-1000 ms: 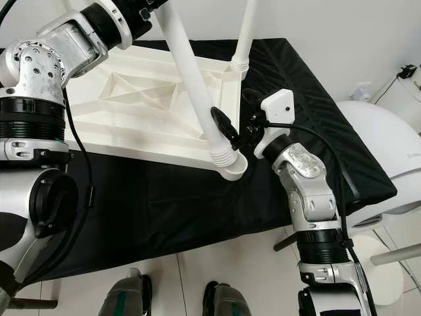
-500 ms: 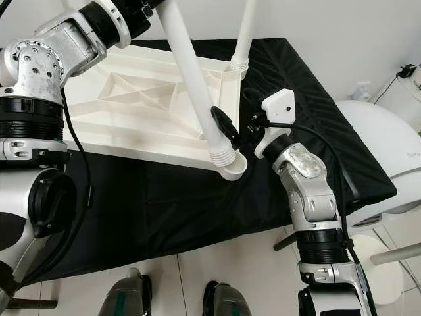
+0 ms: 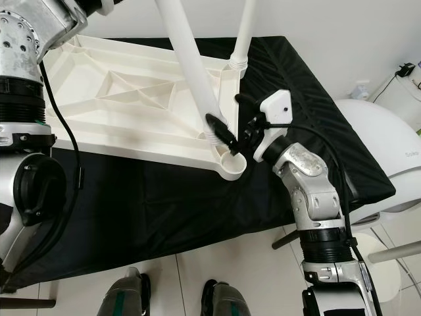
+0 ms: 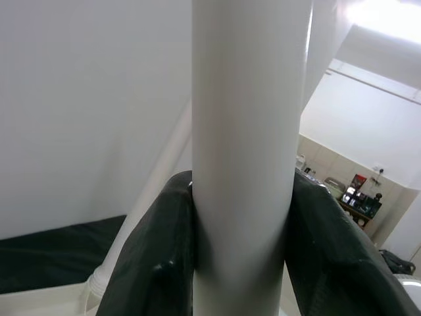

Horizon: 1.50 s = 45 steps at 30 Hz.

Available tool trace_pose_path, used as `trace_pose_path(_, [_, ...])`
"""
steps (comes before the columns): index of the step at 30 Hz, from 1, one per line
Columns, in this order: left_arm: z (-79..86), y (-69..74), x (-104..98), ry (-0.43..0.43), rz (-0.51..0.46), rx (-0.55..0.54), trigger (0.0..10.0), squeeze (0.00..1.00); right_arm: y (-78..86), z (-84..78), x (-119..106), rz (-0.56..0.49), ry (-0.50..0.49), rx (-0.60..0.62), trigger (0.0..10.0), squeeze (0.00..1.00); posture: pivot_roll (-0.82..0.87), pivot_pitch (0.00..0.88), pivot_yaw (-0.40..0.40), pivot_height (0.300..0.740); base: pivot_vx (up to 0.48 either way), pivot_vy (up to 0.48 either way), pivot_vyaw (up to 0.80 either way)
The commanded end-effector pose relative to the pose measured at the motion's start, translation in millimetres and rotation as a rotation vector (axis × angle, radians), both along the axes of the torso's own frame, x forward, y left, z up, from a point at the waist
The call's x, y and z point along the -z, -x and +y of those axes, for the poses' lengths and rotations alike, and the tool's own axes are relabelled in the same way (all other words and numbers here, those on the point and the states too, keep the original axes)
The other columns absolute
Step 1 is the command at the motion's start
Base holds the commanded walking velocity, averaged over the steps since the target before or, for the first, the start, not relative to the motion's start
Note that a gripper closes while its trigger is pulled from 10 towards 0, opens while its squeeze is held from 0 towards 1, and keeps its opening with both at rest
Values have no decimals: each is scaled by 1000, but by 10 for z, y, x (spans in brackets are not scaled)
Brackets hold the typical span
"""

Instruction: Building children table

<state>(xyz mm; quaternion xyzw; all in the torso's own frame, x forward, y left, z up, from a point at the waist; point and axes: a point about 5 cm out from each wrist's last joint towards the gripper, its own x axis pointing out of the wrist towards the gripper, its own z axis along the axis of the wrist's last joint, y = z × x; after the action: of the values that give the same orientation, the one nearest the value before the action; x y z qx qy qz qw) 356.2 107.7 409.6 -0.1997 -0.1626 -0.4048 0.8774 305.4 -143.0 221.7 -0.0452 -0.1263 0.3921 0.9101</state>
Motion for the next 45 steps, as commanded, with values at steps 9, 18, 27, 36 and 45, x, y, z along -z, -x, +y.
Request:
trace_pose_path(9, [-196, 132, -76, -78, -114, 12, 10000, 0, -34, 62, -164, -52, 2, -48, 10000, 0, 52, 96, -88, 740, 0, 0, 0])
trace_pose_path(18, [-360, 189, 64, -158, -144, 14, 10000, 0, -230, 17, -363, -116, 22, 65, 10000, 0, 54, 91, -102, 740, 0, 0, 0])
trace_pose_path(27, [-440, 265, 64, -164, -178, 23, 10000, 0, -333, 26, -343, -75, 65, 102, 10000, 0, 57, 80, -108, 740, 0, 0, 0])
trace_pose_path(36, [-492, 331, 8, -160, -212, 34, 10000, 0, -368, 70, -298, -57, 87, 84, 10000, 0, 59, 72, -111, 740, 0, 0, 0])
trace_pose_path(45, [-510, 373, -54, -146, -247, 31, 10000, 0, -405, 129, -173, -20, 143, 62, 10000, 0, 64, 64, -120, 740, 0, 0, 0])
